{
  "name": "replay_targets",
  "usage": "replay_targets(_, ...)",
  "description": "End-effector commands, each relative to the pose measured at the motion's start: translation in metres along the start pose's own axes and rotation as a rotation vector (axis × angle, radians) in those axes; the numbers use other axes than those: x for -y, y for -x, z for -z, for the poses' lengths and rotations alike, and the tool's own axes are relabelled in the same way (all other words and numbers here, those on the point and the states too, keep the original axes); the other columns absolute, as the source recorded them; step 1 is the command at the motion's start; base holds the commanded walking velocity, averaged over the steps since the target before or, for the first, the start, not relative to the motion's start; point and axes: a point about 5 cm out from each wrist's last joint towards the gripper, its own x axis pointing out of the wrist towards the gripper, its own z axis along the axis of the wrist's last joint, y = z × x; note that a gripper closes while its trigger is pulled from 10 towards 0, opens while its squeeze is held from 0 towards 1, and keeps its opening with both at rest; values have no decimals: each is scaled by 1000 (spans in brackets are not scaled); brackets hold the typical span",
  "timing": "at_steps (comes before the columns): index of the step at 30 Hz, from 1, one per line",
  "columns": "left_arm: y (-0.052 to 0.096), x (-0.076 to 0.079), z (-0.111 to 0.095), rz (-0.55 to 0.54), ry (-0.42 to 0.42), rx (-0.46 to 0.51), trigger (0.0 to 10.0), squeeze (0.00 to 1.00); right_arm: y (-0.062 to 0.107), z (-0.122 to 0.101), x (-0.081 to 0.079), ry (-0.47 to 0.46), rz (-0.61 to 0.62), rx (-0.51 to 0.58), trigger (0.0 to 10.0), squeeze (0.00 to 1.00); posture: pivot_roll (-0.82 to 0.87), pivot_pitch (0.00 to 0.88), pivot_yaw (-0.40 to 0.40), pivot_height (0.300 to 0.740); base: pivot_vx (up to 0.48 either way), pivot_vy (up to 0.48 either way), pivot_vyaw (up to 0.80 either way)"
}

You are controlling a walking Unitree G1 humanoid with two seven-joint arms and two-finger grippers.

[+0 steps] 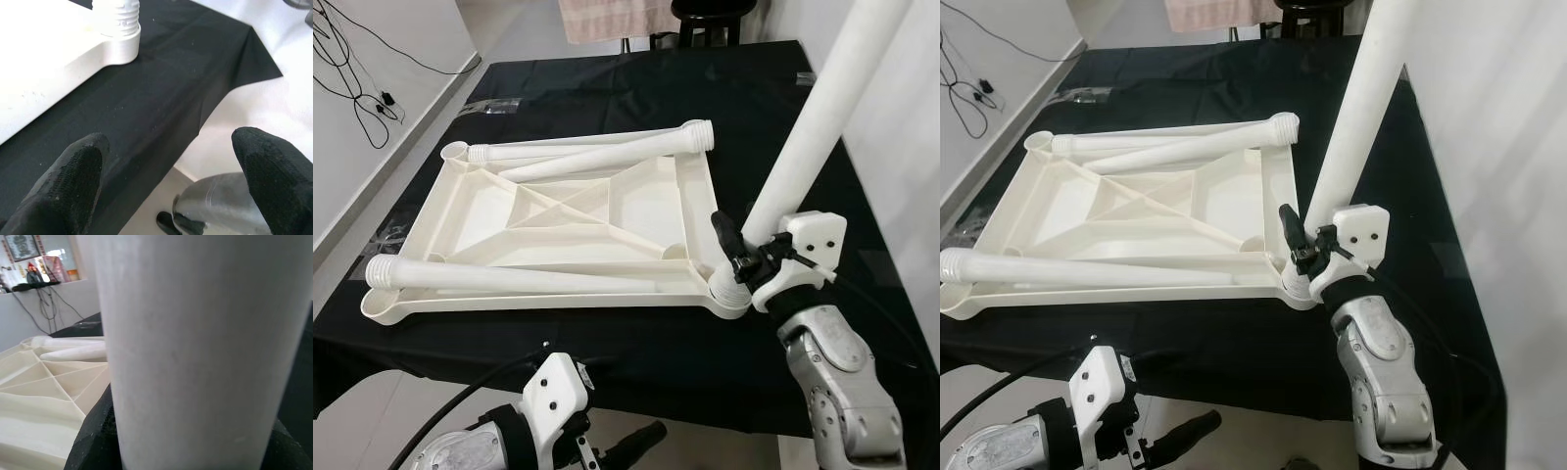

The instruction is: Building children table

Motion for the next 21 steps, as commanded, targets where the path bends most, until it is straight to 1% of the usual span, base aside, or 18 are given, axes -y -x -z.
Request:
replay_targets(1,4,0,5,3,0,-34,10000,0,6,36,-8,2,-85,-173,10000,0,21,177,99,740,0,0,0)
replay_targets(2,4,0,5,3,0,-34,10000,0,6,36,-8,2,-85,-173,10000,0,21,177,99,740,0,0,0)
replay_targets(3,4,0,5,3,-1,-35,10000,0,4,35,-10,22,-136,-172,10000,0,23,179,101,740,0,0,0)
replay_targets(5,4,0,5,3,-1,-35,10000,0,4,35,-10,22,-136,-172,10000,0,23,179,101,740,0,0,0)
replay_targets(7,5,0,5,2,-3,-36,10000,0,1,31,-14,61,-294,-172,10000,0,27,183,101,740,0,0,0)
replay_targets(8,5,0,5,2,-3,-36,10000,0,1,31,-14,61,-294,-172,10000,0,27,183,101,740,0,0,0)
replay_targets(9,5,0,5,1,-4,-36,10000,0,0,29,-15,81,-367,-177,10000,0,28,184,99,740,0,0,0)
replay_targets(11,5,0,5,1,-4,-36,10000,0,0,29,-15,81,-367,-177,10000,0,28,184,99,740,0,0,0)
replay_targets(12,5,0,4,0,-4,-35,10000,0,0,28,-15,98,-440,-186,10000,0,29,188,101,740,0,0,0)
replay_targets(13,5,0,4,0,-4,-35,10000,0,0,28,-15,98,-440,-186,10000,0,29,188,101,740,0,0,0)
replay_targets(14,5,0,4,-1,-5,-35,10000,0,0,28,-16,108,-505,-202,10000,0,30,188,99,740,0,0,0)
replay_targets(15,5,0,4,-1,-5,-35,10000,0,0,28,-16,108,-505,-202,10000,0,30,188,99,740,0,0,0)
replay_targets(16,5,0,4,-2,-4,-35,10000,0,-1,27,-16,111,-548,-213,10000,0,29,190,100,740,0,0,0)
replay_targets(19,5,0,4,-2,-4,-35,10000,0,-1,27,-16,111,-548,-213,10000,0,29,190,100,740,0,0,0)
replay_targets(20,5,0,4,-2,-4,-35,10000,0,-5,27,-15,98,-551,-225,10000,0,30,190,99,740,0,0,0)
replay_targets(21,5,0,4,-2,-4,-35,10000,0,-5,27,-15,98,-551,-225,10000,0,30,190,99,740,0,0,0)
